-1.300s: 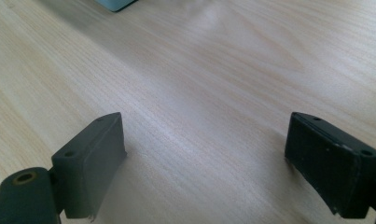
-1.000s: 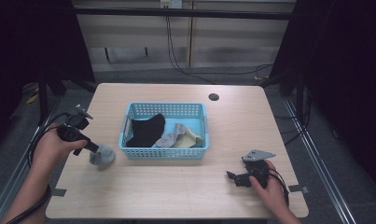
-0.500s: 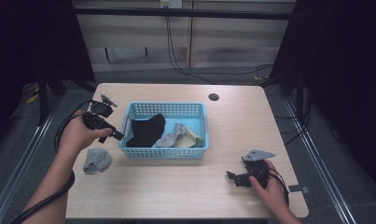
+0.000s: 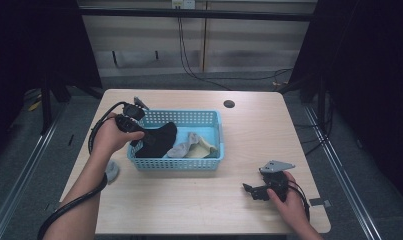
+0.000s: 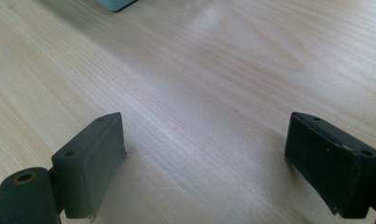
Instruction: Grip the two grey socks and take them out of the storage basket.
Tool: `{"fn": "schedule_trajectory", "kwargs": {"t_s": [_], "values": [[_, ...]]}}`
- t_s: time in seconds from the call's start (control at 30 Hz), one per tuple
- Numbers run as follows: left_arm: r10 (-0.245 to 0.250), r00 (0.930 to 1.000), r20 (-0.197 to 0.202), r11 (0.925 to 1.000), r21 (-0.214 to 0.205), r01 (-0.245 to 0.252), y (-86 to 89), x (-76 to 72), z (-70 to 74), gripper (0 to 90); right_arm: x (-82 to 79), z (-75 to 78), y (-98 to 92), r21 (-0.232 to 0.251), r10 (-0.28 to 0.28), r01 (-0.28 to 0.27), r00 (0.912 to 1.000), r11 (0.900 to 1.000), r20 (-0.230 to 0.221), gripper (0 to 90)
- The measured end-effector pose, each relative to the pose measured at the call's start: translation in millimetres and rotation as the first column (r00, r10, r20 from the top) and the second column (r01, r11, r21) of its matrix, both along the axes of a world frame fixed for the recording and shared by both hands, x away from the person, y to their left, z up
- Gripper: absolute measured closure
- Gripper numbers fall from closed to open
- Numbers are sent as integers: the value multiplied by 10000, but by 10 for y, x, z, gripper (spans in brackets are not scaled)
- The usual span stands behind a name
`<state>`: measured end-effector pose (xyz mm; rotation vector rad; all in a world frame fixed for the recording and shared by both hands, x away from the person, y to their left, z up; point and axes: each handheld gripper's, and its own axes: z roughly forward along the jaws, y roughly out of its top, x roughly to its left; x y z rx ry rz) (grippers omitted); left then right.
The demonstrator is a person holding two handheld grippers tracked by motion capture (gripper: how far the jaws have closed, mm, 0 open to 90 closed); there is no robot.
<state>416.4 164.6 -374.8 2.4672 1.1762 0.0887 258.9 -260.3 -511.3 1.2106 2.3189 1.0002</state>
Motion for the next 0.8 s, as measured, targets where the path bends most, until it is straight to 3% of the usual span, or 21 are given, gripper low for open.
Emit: {"fn": "schedule_trajectory", "kwargs": {"t_s": [0.27,0.8], "values": [[-620,9980,-104,9981,37,620,-309,84,-139,278,0,0,0,2,0,0,10000,10000,-2,115],[-1164,9927,-299,9932,29,1166,-773,179,-392,259,3,1,2,14,-3,3,10000,10000,-17,115]]}}
